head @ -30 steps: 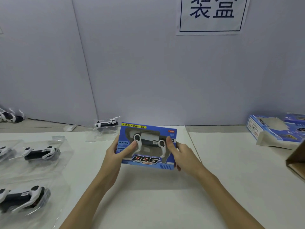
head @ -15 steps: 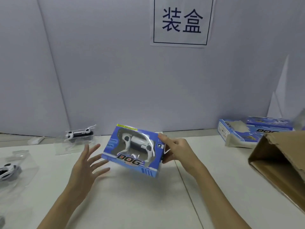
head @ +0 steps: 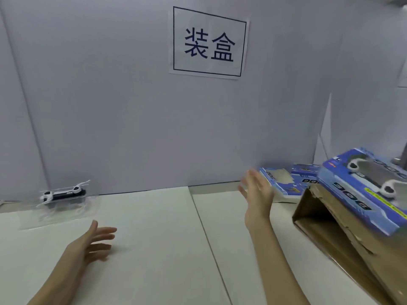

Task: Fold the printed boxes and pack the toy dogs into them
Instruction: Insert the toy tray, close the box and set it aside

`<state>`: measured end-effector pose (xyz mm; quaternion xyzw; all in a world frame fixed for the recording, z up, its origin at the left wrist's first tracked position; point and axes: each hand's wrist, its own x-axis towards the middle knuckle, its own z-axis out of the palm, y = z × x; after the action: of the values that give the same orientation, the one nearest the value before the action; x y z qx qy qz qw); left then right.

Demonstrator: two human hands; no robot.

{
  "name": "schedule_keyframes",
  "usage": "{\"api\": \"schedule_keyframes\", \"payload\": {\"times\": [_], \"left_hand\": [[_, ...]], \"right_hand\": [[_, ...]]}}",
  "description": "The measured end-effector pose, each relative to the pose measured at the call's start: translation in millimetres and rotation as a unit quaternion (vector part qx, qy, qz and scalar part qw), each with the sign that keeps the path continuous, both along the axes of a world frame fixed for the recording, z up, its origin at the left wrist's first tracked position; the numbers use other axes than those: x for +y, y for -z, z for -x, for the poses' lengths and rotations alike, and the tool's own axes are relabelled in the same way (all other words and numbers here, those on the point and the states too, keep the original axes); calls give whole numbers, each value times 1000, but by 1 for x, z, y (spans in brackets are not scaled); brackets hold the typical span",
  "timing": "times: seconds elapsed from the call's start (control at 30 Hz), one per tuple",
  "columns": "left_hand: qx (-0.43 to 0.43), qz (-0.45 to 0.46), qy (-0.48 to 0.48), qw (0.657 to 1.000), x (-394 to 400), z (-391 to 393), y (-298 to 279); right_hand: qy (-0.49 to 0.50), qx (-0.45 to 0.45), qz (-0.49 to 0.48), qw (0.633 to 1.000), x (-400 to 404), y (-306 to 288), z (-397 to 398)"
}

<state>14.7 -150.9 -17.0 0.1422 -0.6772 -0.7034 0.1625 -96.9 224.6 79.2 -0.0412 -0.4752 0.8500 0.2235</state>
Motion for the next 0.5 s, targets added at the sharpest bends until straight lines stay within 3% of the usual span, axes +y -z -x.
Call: {"api": "schedule_keyframes", "payload": {"times": [0.13,0.2,0.37,0.5], "left_hand": [[-6,16,0,1000,-2,2,2],[-1,20,2,1000,-3,3,3],[24,47,17,998,0,0,3],[45,59,21,997,3,2,4]], "right_hand": [[25,-113,-79,990,-9,36,21],[60,-157,-163,972,-10,48,32],[98,-265,-402,871,11,65,74],[111,-295,-473,822,42,75,105]]}}
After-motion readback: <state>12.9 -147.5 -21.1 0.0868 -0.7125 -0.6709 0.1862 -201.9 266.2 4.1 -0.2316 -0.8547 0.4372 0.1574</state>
